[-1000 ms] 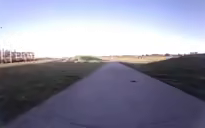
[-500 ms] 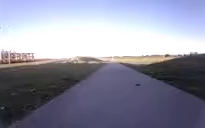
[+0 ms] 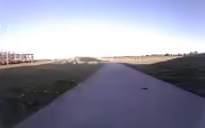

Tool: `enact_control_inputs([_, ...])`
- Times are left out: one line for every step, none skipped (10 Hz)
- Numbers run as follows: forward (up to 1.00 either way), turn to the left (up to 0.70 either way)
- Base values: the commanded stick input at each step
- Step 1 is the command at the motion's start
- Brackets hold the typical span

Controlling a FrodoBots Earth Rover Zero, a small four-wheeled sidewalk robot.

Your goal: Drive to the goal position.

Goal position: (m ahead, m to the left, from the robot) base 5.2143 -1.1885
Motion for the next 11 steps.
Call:
enact_control_inputs([0.7, -0.12])
enact_control_inputs([0.7, -0.12])
enact_control_inputs([0.7, -0.15])
enact_control_inputs([0.7, -0.15])
enact_control_inputs([0.7, -0.15])
enact_control_inputs([0.7, -0.15])
enact_control_inputs([0.7, -0.15])
enact_control_inputs([0.7, -0.16])
enact_control_inputs([0.7, -0.16])
enact_control_inputs([0.7, -0.16])
enact_control_inputs([0.7, -0.17])
